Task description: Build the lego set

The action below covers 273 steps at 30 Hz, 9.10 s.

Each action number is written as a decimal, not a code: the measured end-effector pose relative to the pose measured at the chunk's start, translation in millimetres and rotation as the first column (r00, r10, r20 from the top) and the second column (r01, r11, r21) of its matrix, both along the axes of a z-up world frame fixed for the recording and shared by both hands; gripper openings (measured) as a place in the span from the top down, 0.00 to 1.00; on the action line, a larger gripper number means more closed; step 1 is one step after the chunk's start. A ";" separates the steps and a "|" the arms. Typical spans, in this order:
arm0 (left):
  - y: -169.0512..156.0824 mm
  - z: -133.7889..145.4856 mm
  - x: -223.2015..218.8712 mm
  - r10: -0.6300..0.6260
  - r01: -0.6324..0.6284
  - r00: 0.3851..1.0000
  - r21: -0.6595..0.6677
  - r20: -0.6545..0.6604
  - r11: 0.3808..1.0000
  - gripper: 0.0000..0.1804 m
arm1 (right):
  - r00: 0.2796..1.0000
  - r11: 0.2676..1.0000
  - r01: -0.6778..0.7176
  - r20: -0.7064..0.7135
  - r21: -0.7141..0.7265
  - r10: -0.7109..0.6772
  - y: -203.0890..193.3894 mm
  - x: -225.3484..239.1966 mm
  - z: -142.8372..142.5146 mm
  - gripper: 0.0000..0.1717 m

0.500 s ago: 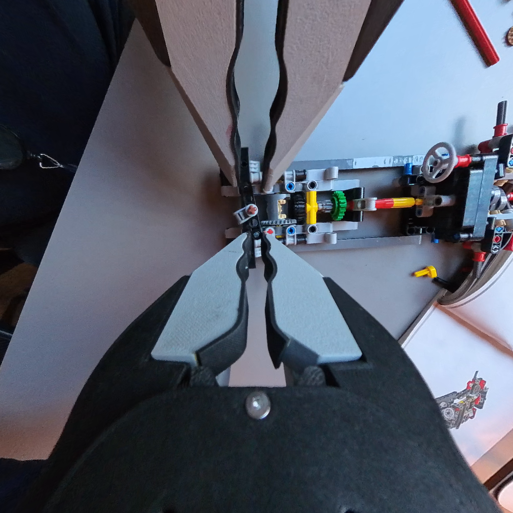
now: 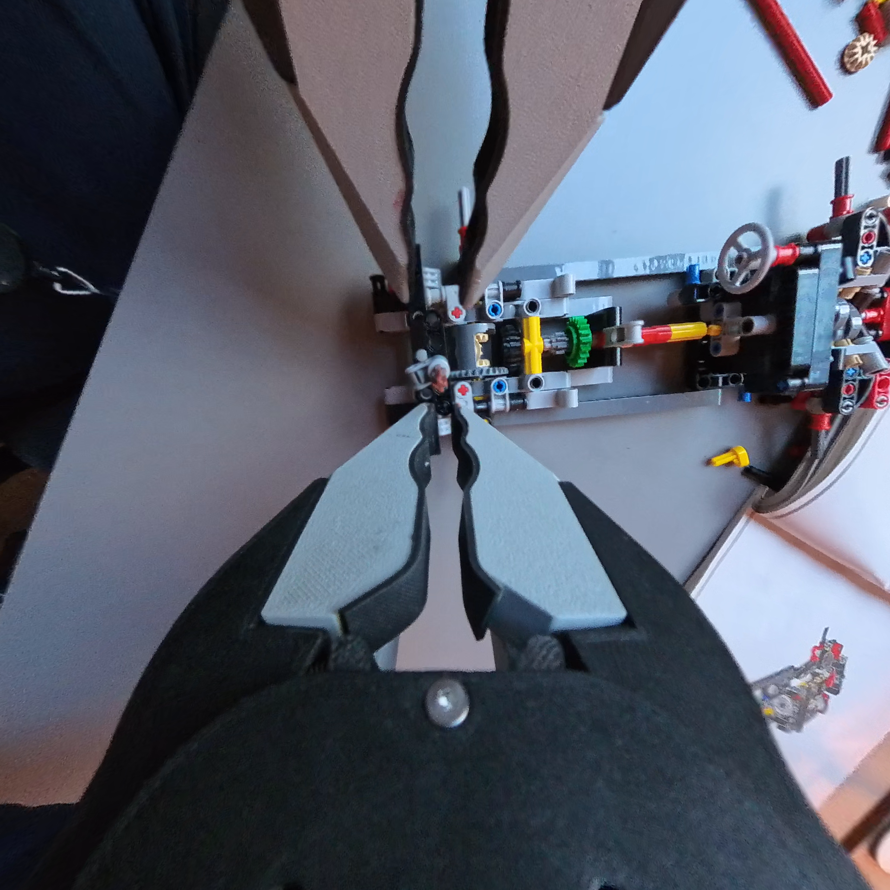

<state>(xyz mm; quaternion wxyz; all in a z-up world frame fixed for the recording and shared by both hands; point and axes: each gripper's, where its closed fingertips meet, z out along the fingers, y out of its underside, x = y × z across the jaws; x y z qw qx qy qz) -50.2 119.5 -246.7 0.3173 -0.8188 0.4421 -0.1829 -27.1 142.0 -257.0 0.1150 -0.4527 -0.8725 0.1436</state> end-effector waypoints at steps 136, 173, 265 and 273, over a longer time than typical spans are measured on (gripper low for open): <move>5.5 -9.8 6.2 0.069 -0.073 0.997 0.099 0.048 0.992 0.97 | 0.988 0.991 -0.119 0.108 0.068 0.111 -3.4 -0.3 -0.1 0.99; 24.2 -40.0 2.8 0.044 0.001 0.974 0.199 -0.224 0.980 0.87 | 0.979 0.963 -0.171 -0.072 0.208 0.190 5.4 -14.1 3.9 0.99; 40.9 -36.0 -7.8 0.099 -0.093 0.995 0.202 -0.019 0.975 0.97 | 0.993 0.982 -0.072 -0.080 0.175 0.087 18.2 -26.0 -3.1 0.99; 42.3 -35.7 -10.9 0.115 -0.112 0.993 0.184 -0.006 0.976 0.96 | 0.990 0.989 -0.012 -0.139 0.145 0.032 20.1 -29.9 -2.8 0.99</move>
